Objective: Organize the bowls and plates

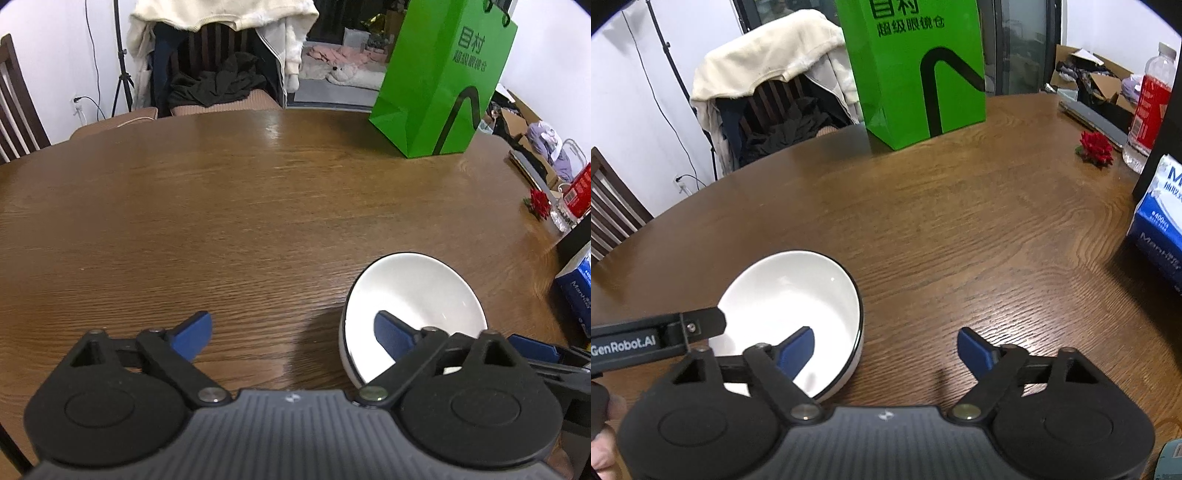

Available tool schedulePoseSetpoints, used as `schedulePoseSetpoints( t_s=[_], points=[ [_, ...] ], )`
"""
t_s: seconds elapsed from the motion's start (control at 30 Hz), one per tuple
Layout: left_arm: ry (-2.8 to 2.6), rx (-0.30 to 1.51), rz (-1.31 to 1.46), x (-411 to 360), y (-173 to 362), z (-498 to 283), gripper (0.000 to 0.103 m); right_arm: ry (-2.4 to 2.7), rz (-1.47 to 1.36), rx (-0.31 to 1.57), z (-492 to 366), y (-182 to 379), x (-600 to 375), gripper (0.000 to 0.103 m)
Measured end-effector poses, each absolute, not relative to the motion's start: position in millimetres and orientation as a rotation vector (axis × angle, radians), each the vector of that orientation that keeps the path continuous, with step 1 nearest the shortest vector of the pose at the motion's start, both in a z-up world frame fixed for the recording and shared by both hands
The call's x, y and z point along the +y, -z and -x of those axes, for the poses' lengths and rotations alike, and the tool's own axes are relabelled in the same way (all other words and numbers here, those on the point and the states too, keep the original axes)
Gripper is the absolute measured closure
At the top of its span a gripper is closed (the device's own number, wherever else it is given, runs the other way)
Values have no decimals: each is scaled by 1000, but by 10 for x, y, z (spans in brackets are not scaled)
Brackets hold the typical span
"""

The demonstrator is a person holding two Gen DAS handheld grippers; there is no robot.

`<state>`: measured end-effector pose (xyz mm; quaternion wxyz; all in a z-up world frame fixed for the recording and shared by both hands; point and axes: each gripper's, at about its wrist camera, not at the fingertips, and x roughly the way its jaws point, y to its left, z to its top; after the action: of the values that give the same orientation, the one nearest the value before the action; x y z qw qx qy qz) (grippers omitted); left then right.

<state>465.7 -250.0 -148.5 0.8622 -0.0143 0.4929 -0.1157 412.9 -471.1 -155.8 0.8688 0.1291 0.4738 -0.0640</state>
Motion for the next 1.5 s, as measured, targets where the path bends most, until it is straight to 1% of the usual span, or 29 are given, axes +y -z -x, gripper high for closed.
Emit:
schedulePoseSetpoints(
  t_s=[0.07,0.13,0.17,0.23,0.27,0.3,0.33,0.37,0.43,0.47,0.53,0.6,0.63,0.67,0.7,0.83,1.5],
  points=[
    [241,1046,30,-2537,1533,-4688,18,136,-273,1003,-4150,1597,-4715,28],
    [243,1060,33,-2559,1572,-4722,27,136,-281,1013,-4179,1634,-4718,36],
    [242,1064,35,-2565,1588,-4731,29,134,-285,1017,-4193,1650,-4714,39],
    [246,1072,38,-2583,1619,-4754,37,130,-290,1027,-4222,1677,-4707,49],
    [249,1075,40,-2583,1633,-4760,39,129,-293,1031,-4233,1694,-4709,51],
    [251,1079,42,-2592,1648,-4770,42,128,-293,1035,-4248,1710,-4703,56],
    [258,1088,47,-2599,1665,-4783,47,125,-295,1038,-4261,1722,-4700,59],
    [267,1097,54,-2610,1680,-4809,50,120,-299,1039,-4271,1731,-4696,61],
    [293,1109,83,-2616,1702,-4835,62,112,-301,1045,-4296,1746,-4678,68],
    [299,1109,88,-2629,1702,-4836,65,105,-302,1051,-4313,1751,-4667,70],
    [318,1109,91,-2659,1702,-4830,78,91,-304,1059,-4347,1756,-4647,80],
    [338,1110,93,-2688,1704,-4828,86,80,-303,1062,-4370,1755,-4621,86],
    [339,1110,92,-2700,1701,-4825,86,74,-301,1064,-4386,1757,-4604,89],
    [337,1108,90,-2707,1700,-4824,86,70,-298,1066,-4394,1757,-4591,91],
    [337,1105,85,-2713,1700,-4820,86,72,-293,1066,-4400,1754,-4578,91],
    [348,1101,80,-2744,1695,-4810,92,75,-285,1066,-4409,1754,-4554,91],
    [348,1094,62,-2753,1641,-4746,92,60,-307,1060,-4365,1740,-4602,91]
  ],
)
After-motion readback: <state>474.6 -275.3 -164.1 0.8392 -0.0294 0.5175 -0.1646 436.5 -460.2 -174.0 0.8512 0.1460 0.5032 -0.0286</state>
